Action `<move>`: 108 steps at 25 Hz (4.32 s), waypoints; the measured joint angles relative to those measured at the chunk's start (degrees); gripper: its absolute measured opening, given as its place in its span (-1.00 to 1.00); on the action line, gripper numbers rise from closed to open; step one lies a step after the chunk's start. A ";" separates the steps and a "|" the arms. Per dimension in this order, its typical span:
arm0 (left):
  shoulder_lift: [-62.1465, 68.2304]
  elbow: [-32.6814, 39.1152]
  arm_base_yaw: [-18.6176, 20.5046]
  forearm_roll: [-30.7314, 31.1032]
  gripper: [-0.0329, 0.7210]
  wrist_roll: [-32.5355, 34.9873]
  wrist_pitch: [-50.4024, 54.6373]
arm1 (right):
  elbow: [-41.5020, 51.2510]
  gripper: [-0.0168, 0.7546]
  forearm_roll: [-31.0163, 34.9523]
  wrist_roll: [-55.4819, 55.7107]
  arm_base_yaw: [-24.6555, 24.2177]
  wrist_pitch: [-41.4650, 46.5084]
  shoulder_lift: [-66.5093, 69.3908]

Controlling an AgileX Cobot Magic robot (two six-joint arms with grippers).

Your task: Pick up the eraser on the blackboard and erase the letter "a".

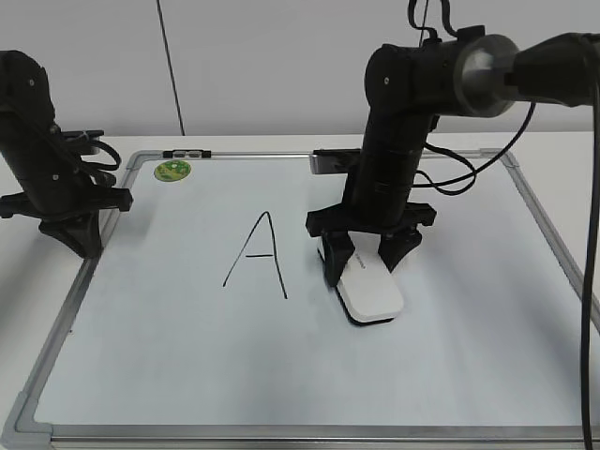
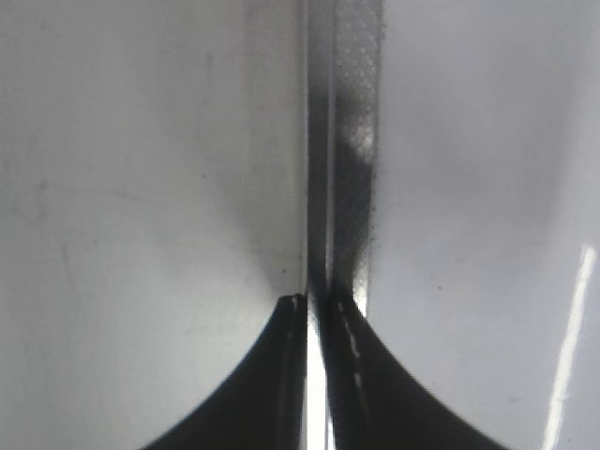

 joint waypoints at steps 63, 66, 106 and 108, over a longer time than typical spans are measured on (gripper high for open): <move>0.00 0.00 0.00 -0.18 -0.84 0.00 0.00 | -2.18 0.41 -10.12 1.88 5.58 -0.14 0.00; 0.00 0.00 0.00 -0.28 -0.84 0.00 0.00 | -4.78 0.41 -12.90 3.23 5.45 -0.38 -1.50; 0.00 0.00 0.14 -0.41 -0.84 0.13 0.00 | 11.39 0.41 -10.21 0.51 -26.00 -0.28 -14.58; 0.00 0.00 0.14 -0.41 -0.84 0.13 0.00 | 11.39 0.41 -9.25 0.00 -26.00 -0.41 -12.96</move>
